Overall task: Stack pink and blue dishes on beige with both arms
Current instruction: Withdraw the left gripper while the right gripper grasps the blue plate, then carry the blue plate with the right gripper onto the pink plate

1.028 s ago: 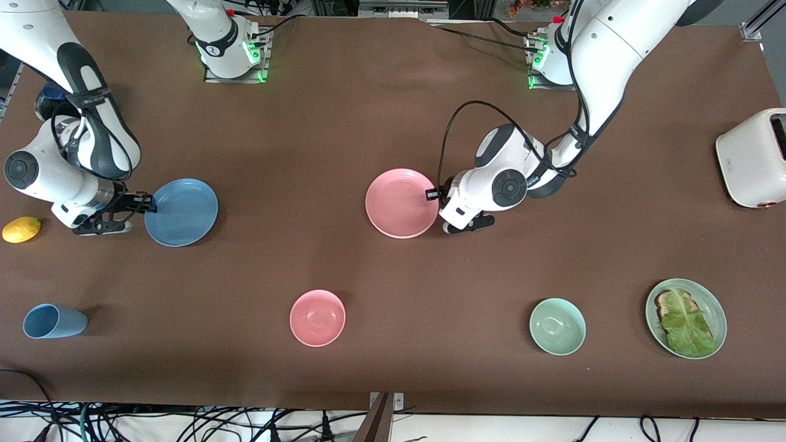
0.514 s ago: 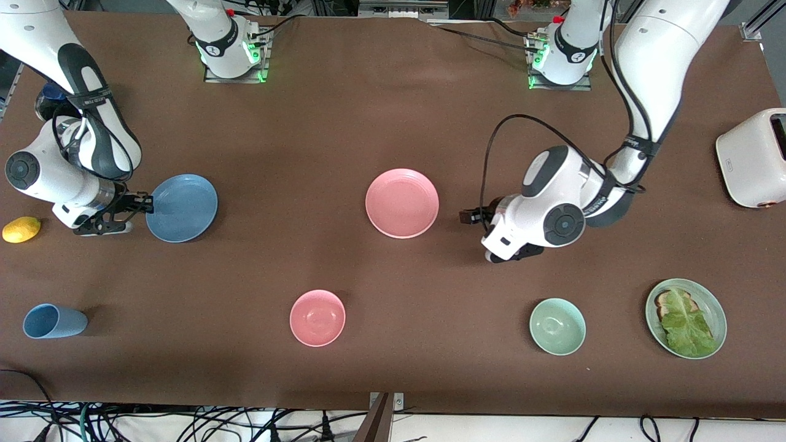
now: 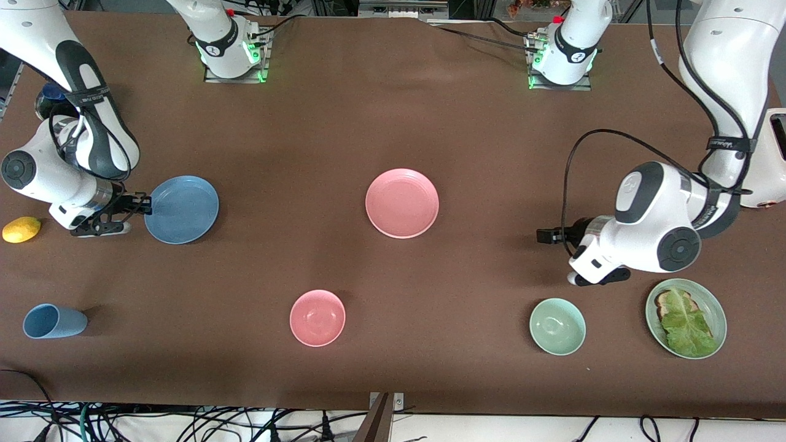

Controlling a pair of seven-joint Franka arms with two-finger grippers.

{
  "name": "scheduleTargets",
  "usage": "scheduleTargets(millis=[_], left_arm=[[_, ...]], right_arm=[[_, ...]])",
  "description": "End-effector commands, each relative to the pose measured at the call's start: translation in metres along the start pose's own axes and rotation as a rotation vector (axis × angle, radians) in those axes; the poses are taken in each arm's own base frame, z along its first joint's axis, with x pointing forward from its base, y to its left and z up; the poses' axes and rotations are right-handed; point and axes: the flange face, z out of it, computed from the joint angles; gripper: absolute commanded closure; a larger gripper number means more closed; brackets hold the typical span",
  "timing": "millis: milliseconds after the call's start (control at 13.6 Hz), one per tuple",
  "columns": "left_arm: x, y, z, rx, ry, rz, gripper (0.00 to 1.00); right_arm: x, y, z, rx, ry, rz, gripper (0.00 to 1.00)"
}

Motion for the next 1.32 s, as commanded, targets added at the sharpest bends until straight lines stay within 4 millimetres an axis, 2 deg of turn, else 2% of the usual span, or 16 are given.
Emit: scheduleTargets(millis=[0,220,367,440,587,661,881,1028,1248], left_arm=[[-0.013,-0.032,-0.040,0.056,0.043,-0.030,0.00],[-0.016,-0.082,-0.071,0.043,0.057,-0.104,0.00],[-0.022,-0.100,-0.090,0.025,0.020,-0.134,0.00],[-0.022,-0.104,-0.094,0.005,0.018,-0.147,0.00],[-0.023,-0.124,-0.102,-0.053,0.020,-0.180,0.00],[-0.031,-0.123,-0.117,-0.050,0.045,-0.188,0.00],[-0.045,-0.122,-0.135,-0.034,0.071,-0.186,0.00],[-0.050,-0.122,-0.142,-0.027,0.082,-0.184,0.00],[-0.067,-0.118,-0.161,-0.004,0.124,-0.187,0.00]], right_arm=[[0.015,-0.020,-0.053,0.063,0.009,-0.010,1.00],[0.033,-0.042,-0.094,0.121,0.002,-0.028,1.00],[0.045,-0.061,-0.116,0.168,0.011,-0.039,1.00],[0.053,-0.077,-0.131,0.197,0.017,-0.047,1.00],[0.071,-0.134,-0.152,0.205,0.030,-0.057,1.00],[0.077,-0.162,-0.158,0.199,0.031,-0.034,1.00],[0.084,-0.255,-0.171,0.183,0.027,0.017,1.00],[0.082,-0.308,-0.172,0.178,0.018,0.066,1.00],[0.081,-0.386,-0.158,0.165,-0.008,0.136,1.00]])
